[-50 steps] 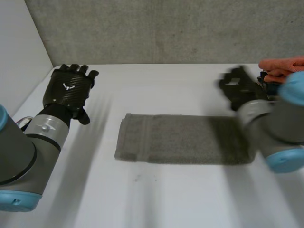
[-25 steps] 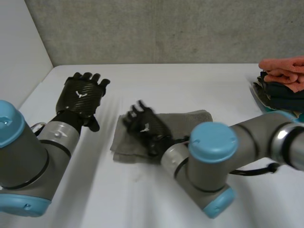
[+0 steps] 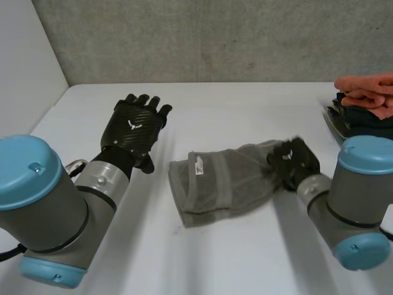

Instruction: Fold the laundry.

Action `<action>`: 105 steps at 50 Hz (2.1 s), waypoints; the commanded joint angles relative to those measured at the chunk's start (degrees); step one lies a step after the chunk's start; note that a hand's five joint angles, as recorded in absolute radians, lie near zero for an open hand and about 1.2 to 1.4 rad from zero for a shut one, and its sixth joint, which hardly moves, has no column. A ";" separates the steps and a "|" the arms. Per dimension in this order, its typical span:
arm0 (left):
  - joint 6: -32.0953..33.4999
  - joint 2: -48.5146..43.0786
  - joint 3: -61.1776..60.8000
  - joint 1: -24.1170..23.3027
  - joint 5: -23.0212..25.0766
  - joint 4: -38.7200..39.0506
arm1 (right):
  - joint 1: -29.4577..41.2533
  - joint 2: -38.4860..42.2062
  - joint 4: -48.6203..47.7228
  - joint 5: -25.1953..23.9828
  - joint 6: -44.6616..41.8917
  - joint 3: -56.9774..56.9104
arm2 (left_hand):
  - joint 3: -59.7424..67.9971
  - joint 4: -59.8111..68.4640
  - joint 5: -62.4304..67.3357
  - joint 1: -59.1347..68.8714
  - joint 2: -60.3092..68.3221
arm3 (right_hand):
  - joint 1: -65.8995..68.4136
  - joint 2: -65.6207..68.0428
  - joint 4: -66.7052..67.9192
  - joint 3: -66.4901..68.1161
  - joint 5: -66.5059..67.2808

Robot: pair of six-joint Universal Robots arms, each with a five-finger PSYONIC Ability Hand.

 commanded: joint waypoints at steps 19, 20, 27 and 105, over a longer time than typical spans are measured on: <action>-0.38 4.25 -2.46 2.85 0.36 0.23 | 17.05 1.21 -3.86 -14.49 -1.50 -4.10 | -1.86 -1.46 -2.78 -0.87 -1.65 | -39.05 -56.56 -58.52 -57.55 -57.64; -0.38 3.99 -1.24 2.59 0.36 0.40 | 15.54 -0.40 -3.95 -14.49 1.77 -3.75 | -1.86 -1.46 -2.78 -0.87 -1.65 | -39.05 -56.56 -58.52 -57.55 -57.64; -2.22 1.18 5.71 0.75 0.27 0.58 | 5.70 -6.56 -2.38 -14.06 29.88 -3.91 | -0.85 -0.45 -1.77 0.14 -0.65 | -39.05 -56.56 -58.52 -57.55 -57.64; -16.11 -27.57 27.61 -12.87 -13.00 -29.74 | 4.28 17.43 28.30 -13.97 28.80 -29.76 | 1.51 1.91 0.59 2.50 1.71 | -39.05 -56.56 -58.52 -57.55 -57.64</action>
